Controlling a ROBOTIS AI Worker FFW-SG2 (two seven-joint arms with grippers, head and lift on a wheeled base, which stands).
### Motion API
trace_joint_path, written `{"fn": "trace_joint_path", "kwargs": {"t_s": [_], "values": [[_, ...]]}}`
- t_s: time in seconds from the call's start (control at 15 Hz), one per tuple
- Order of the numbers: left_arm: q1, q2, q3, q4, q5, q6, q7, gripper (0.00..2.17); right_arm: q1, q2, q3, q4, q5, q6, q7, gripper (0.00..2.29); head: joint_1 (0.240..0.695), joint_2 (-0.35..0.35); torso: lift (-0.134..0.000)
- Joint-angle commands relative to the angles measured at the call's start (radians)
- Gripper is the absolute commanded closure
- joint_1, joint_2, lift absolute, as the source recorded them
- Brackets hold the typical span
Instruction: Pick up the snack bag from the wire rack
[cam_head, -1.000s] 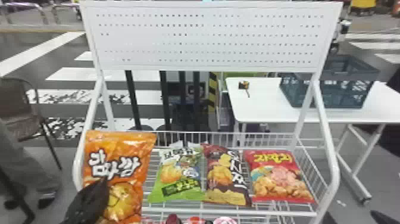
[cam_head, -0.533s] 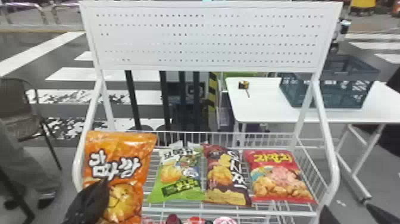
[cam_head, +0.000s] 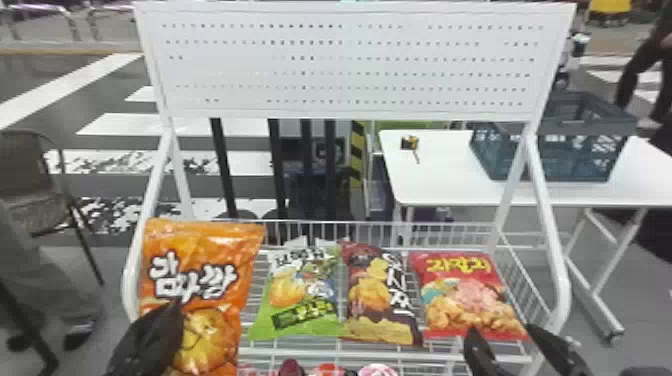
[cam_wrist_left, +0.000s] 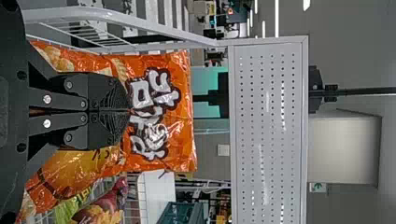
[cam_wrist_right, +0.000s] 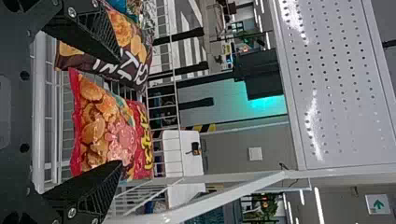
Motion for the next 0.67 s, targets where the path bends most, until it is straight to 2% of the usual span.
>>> {"fn": "trace_joint_path", "kwargs": {"t_s": [0.0, 0.33, 0.6], "values": [[0.0, 0.0, -0.001, 0.0, -0.004, 0.001, 0.001, 1.83, -0.114, 0.001, 0.026, 0.106, 0.0, -0.002, -0.004, 0.13, 0.499, 0.0, 0.0], [0.004, 0.0, -0.021, 0.002, -0.027, 0.001, 0.001, 1.83, -0.382, 0.004, 0.058, 0.384, 0.014, 0.007, -0.03, 0.15, 0.499, 0.0, 0.0], [-0.007, 0.001, -0.034, 0.012, -0.044, 0.004, 0.002, 1.83, -0.542, 0.0, 0.049, 0.533, 0.052, 0.078, -0.065, 0.15, 0.499, 0.0, 0.0]]}}
